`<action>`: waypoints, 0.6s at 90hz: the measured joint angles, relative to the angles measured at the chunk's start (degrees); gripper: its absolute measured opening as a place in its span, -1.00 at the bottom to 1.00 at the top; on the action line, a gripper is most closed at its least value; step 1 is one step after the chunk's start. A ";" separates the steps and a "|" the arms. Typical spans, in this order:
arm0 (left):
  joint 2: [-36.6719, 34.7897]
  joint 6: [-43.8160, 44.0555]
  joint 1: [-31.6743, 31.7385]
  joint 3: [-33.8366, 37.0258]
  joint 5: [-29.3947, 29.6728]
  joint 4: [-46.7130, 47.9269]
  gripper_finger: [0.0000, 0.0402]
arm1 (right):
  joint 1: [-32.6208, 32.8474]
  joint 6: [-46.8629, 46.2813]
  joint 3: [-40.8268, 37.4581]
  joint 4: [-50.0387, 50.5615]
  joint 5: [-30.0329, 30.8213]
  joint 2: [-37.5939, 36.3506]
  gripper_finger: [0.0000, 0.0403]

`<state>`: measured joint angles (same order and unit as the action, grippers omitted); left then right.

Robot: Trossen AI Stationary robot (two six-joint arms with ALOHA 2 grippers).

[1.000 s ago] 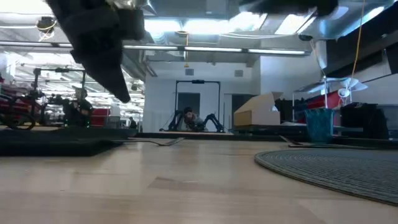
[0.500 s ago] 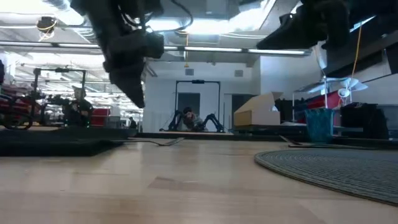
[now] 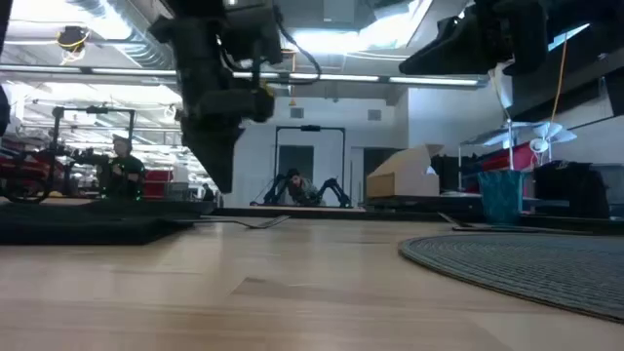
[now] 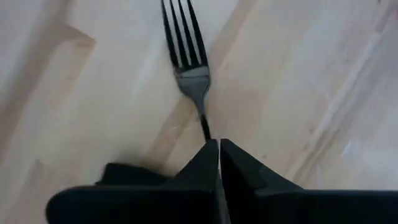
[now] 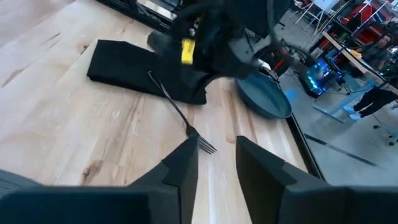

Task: Set table place
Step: Put the black fork on the black table napkin

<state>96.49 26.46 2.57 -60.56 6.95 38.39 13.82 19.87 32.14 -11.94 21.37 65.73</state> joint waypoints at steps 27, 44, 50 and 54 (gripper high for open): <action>2.49 2.07 0.24 -1.42 -0.74 1.50 -0.85 | 0.00 0.54 0.00 0.81 -0.09 0.00 -0.51; 2.49 1.58 0.22 -1.42 -1.04 3.63 -0.72 | 0.00 0.54 0.00 1.46 -1.01 0.02 -0.51; 2.49 1.73 0.42 -1.42 -1.04 3.41 -0.69 | 0.00 0.53 0.00 1.47 -0.99 0.02 -0.51; 2.49 1.79 0.74 -1.42 -1.10 3.16 -0.67 | 0.00 0.49 0.00 1.44 -0.99 0.02 -0.51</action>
<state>98.98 28.24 3.30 -61.98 5.85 41.55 13.82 20.36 32.14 -10.50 20.38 65.76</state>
